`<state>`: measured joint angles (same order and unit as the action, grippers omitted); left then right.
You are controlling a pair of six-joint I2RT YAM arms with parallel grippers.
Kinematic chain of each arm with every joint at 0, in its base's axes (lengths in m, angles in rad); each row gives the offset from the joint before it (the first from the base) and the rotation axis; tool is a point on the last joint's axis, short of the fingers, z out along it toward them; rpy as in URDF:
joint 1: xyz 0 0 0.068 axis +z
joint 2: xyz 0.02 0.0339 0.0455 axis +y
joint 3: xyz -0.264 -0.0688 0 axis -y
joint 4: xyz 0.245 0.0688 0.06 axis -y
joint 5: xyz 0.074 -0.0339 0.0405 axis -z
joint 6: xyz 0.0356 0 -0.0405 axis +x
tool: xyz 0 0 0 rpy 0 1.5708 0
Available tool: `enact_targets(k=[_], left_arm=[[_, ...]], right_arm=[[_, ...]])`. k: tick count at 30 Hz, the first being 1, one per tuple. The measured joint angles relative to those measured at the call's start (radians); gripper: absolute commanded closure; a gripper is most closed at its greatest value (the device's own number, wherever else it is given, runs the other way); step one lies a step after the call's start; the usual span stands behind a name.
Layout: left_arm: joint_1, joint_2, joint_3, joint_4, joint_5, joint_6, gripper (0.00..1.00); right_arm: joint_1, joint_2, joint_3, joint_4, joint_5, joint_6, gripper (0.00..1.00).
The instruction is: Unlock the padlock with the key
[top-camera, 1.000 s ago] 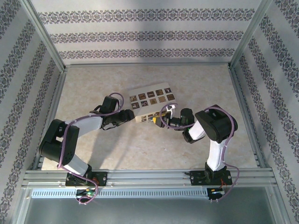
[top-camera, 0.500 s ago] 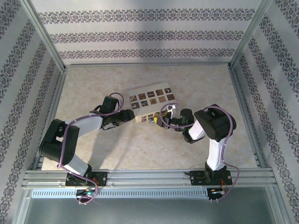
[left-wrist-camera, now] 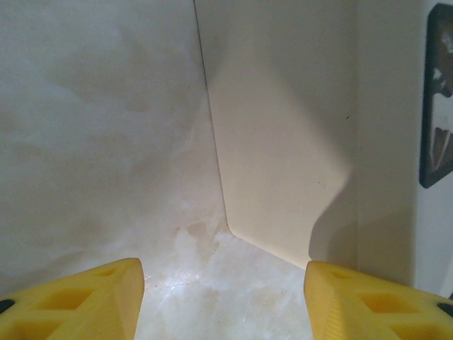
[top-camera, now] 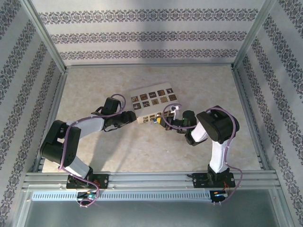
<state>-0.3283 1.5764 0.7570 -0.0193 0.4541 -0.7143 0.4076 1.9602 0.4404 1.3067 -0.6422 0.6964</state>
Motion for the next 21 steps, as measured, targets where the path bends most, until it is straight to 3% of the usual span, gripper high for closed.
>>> enact_targets(k=[21], left_arm=[[0.0,0.03,-0.008,0.004,0.0,0.003,0.39]], right_arm=[[0.0,-0.052,-0.051,0.032,0.133,0.091,1.0]])
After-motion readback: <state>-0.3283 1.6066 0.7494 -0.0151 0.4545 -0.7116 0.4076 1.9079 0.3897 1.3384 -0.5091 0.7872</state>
